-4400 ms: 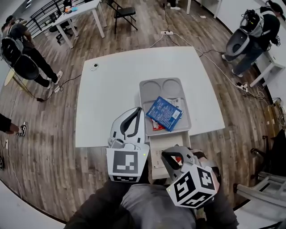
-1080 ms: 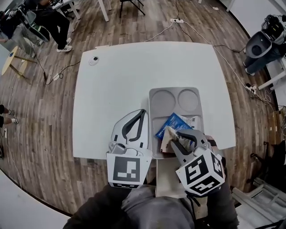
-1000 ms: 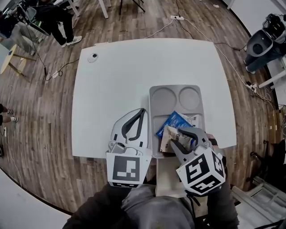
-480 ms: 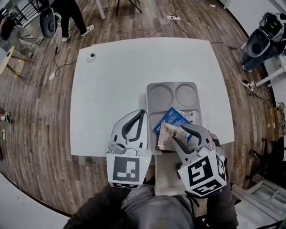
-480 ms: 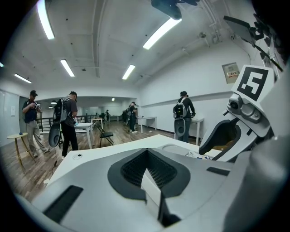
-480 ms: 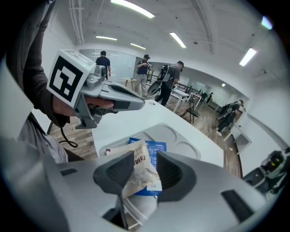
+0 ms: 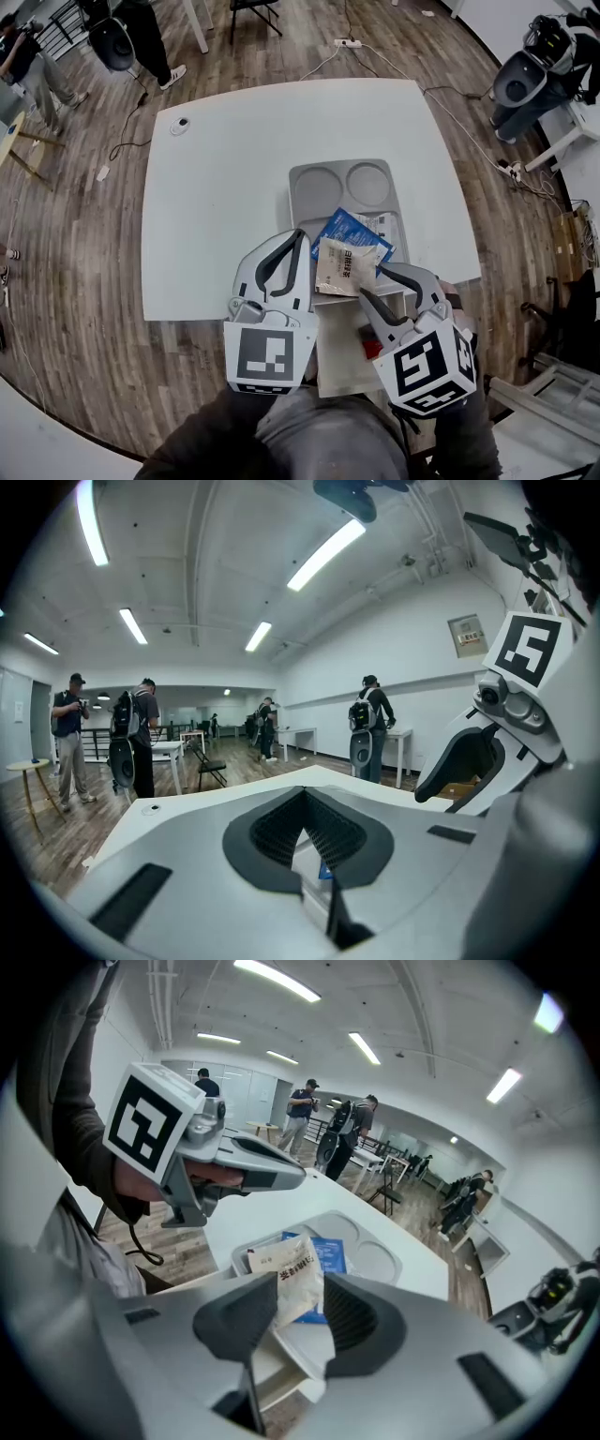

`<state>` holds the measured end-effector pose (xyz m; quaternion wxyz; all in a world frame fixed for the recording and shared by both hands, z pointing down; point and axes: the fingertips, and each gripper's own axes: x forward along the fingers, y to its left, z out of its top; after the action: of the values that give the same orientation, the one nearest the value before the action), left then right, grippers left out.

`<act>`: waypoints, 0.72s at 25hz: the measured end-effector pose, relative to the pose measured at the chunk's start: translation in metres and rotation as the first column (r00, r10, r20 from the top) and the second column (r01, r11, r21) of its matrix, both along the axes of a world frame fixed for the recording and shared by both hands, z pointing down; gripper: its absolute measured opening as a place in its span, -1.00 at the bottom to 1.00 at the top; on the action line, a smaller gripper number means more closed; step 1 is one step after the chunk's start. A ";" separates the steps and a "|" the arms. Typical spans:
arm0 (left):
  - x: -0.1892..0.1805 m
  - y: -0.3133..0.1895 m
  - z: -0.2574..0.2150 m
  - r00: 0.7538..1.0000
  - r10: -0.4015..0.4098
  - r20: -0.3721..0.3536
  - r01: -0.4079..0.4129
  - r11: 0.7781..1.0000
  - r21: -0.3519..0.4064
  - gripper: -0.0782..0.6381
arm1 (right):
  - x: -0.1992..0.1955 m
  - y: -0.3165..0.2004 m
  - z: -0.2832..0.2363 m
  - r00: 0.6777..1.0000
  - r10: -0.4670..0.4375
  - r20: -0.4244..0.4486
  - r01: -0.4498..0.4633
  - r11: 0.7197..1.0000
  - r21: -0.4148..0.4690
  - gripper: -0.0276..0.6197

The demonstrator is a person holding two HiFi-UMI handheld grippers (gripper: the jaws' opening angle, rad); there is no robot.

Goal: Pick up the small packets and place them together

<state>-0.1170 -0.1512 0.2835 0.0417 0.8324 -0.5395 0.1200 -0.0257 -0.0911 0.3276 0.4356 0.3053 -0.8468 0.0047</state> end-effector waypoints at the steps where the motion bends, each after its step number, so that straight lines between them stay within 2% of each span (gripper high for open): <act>1: 0.002 0.003 -0.001 1.000 0.003 0.001 -0.003 1.000 0.003 -0.78 | 0.002 0.004 0.000 1.000 0.003 -0.001 -0.003 1.000 0.002 -0.44; 9: 0.021 0.026 -0.003 0.999 0.033 -0.004 -0.033 0.999 0.011 -0.78 | 0.019 0.038 0.010 0.999 0.020 -0.030 -0.021 1.000 -0.019 -0.44; 18: 0.025 0.043 0.012 0.999 0.050 0.013 -0.050 0.999 -0.005 -0.78 | 0.017 0.084 0.057 0.999 -0.007 -0.053 -0.001 0.990 -0.142 -0.44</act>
<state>-0.0916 -0.1078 0.2951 0.0373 0.8446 -0.5186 0.1277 -0.0092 -0.0074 0.3844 0.4787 0.2722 -0.8328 0.0564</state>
